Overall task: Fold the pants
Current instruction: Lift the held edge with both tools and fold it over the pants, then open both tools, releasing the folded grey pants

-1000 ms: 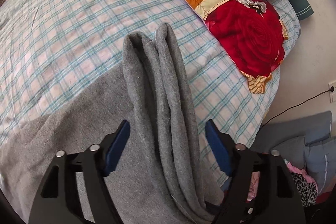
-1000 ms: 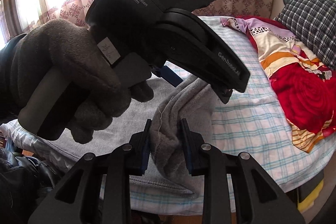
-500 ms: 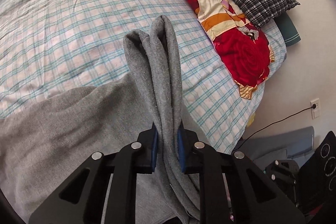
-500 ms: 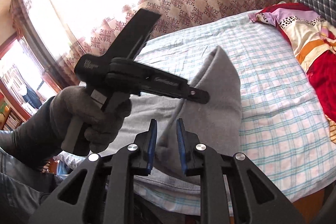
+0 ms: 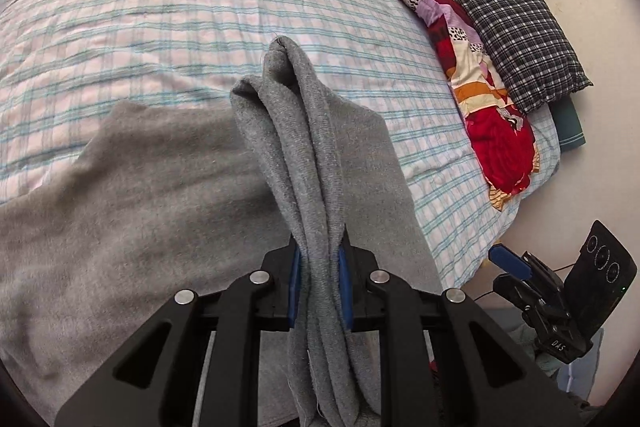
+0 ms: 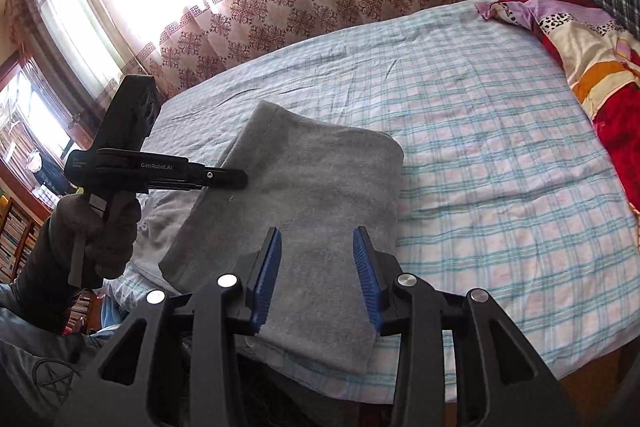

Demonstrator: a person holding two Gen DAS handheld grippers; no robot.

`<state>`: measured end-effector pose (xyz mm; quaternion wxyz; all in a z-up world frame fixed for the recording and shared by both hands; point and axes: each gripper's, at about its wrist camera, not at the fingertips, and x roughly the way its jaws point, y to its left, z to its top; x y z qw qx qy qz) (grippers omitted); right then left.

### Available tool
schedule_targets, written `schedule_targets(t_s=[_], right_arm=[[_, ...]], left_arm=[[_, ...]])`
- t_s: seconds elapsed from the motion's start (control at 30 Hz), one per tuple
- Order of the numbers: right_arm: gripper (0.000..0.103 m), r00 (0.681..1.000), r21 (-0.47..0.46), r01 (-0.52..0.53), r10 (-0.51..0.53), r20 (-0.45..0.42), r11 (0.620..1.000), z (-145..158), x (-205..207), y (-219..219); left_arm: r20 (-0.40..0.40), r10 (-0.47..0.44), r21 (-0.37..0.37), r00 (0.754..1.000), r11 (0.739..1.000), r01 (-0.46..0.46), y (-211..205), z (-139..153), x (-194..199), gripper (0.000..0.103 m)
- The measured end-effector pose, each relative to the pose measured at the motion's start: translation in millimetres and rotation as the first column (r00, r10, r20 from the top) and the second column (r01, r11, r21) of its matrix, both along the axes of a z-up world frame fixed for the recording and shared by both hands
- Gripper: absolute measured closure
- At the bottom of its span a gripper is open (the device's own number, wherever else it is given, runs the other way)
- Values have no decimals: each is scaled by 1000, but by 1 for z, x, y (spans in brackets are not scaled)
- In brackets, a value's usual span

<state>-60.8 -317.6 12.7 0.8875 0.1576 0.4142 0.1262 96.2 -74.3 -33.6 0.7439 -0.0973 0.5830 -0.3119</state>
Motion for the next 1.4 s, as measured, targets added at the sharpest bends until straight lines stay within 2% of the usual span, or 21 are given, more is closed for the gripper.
schedule_targets(t_s=[0.17, 0.3, 0.43, 0.5, 0.57, 0.67, 0.77, 0.97, 1.03, 1.17, 1.3, 1.4], right_arm=[[64, 997, -30, -44, 43, -61, 999, -22, 4, 29], [64, 988, -39, -76, 70, -140, 996, -52, 9, 47], [64, 975, -51, -90, 78, -207, 995, -76, 11, 54], [64, 975, -46, -89, 78, -208, 995, -76, 11, 53], [64, 975, -60, -93, 79, -208, 994, -75, 11, 55], [64, 976, -85, -99, 80, -202, 991, -68, 15, 58], [59, 985, -103, -85, 67, -161, 991, -54, 27, 54], [58, 994, -129, -20, 6, -107, 991, -42, 68, 44], [58, 994, -119, -7, -5, -106, 993, -44, 86, 43], [58, 994, -121, 13, -26, -110, 993, -53, 121, 44], [58, 990, -132, 24, -42, -137, 991, -68, 147, 44], [58, 985, -136, 27, -50, -164, 990, -80, 159, 42]], left_arm=[[-41, 43, 6, 998, 999, -43, 25, -32, -1, 87], [-35, 51, -2, 998, 999, -51, 31, -46, -1, 87], [-34, 58, 42, 998, 998, -56, 30, -65, -4, 86], [-5, 60, 67, 998, 996, -60, 29, -70, -8, 79], [19, 58, 78, 998, 995, -59, 31, -69, -11, 75], [66, 58, 139, 996, 988, -67, 31, -59, -14, 59], [117, 52, 186, 992, 980, -73, 32, -46, -18, 49], [207, 45, 192, 977, 978, -86, 31, -16, -33, 48], [221, 21, 183, 975, 981, -63, 25, -8, -41, 46], [252, -62, 170, 966, 985, 19, 7, 5, -60, 37], [237, -164, 168, 958, 978, 126, -12, 1, -78, 36], [207, -205, 191, 957, 968, 166, -22, -11, -84, 36]])
